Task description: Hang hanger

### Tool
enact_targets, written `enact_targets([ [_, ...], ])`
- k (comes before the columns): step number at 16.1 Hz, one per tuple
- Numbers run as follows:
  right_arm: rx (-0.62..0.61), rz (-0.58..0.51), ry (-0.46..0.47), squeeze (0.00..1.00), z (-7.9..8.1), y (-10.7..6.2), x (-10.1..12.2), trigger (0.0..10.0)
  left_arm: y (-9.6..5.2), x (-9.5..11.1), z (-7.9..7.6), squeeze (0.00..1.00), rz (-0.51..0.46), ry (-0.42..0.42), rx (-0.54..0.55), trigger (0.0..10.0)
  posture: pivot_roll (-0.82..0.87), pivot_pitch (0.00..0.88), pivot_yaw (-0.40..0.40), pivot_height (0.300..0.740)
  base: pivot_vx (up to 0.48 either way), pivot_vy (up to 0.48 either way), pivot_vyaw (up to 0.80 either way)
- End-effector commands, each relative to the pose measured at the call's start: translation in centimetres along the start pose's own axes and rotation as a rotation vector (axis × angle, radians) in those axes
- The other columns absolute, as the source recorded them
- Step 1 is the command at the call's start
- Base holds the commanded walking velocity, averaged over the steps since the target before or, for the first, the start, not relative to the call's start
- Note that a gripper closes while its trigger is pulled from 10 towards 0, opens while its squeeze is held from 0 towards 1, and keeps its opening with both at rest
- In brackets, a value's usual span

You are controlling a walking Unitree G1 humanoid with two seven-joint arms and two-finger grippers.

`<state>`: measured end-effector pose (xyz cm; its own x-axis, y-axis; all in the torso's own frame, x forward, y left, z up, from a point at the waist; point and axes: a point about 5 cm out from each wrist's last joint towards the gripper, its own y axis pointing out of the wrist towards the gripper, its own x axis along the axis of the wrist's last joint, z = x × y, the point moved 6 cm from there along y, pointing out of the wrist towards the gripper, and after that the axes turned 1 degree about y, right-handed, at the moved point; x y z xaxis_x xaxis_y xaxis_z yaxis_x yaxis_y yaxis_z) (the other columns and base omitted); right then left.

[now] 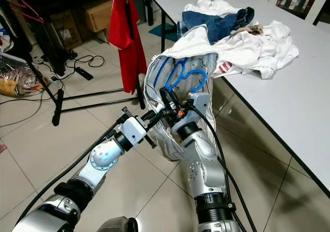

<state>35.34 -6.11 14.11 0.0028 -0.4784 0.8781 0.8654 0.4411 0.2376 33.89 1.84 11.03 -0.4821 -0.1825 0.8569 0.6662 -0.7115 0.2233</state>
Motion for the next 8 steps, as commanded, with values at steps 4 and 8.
enact_targets([
  [4, 0.046, 0.149, -0.225, 0.0, -0.8, -3.8, -2.6, 10.0, -3.9, -1.9, 4.0, 0.0, 0.067, -0.15, 0.325, 10.0, 0.04, 0.0, 0.065, 0.74, 0.0, 0.0, 0.0],
  [8, 0.07, 0.208, -0.327, 0.0, -1.3, -5.8, -3.4, 10.0, -5.7, -2.2, 3.6, 0.0, 0.088, -0.097, 0.301, 10.0, 0.04, 0.0, 0.063, 0.74, 0.0, 0.0, 0.0],
])
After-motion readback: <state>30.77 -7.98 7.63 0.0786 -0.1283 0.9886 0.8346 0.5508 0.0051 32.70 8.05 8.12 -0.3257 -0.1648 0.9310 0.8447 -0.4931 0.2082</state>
